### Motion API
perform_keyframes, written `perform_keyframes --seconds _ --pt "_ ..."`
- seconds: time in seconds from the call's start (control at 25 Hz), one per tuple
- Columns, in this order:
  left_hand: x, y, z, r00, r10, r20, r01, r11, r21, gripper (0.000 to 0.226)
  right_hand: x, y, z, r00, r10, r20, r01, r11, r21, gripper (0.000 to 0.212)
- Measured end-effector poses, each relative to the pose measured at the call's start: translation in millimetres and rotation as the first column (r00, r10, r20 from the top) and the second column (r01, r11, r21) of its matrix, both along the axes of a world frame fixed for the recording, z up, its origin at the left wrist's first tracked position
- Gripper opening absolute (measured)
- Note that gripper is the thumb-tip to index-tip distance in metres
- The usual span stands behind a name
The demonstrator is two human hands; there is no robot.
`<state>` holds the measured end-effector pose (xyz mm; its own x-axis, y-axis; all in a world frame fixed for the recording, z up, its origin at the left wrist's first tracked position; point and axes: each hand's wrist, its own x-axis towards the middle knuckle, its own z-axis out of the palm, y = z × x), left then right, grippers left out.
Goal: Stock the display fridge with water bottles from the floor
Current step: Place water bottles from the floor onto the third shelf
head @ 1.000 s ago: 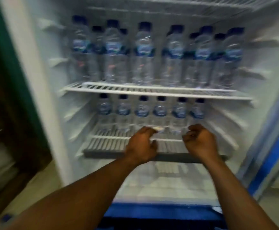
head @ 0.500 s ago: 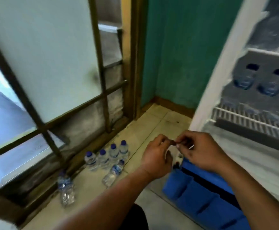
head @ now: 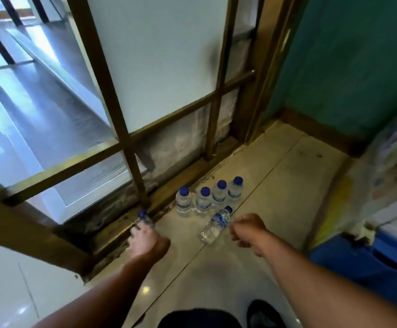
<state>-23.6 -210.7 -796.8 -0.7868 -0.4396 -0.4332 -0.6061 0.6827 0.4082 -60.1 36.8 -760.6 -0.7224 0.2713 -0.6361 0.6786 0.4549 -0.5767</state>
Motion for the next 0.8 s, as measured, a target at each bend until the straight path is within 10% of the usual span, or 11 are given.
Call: perform_keyframes --seconds 0.12,0.4,0.8 --pt "-12.6 -32.4 -67.9 0.983 0.186 -0.002 -0.184 0.973 0.141 0.091 -17.9 -16.2 -73.3 0.997 -0.080 0.023 0.080 0.997 -0.002 0.020" --pt "-16.9 -41.0 -132.5 0.971 0.218 -0.098 -0.179 0.935 0.304 0.019 -52.2 -26.4 -184.5 0.961 -0.277 0.014 0.276 0.952 -0.129 0.088" --pt "-17.9 -8.2 -53.2 0.969 0.172 -0.176 -0.102 0.931 0.349 0.064 -18.7 -11.3 -118.8 0.927 -0.272 0.260 0.371 0.779 -0.505 0.039"
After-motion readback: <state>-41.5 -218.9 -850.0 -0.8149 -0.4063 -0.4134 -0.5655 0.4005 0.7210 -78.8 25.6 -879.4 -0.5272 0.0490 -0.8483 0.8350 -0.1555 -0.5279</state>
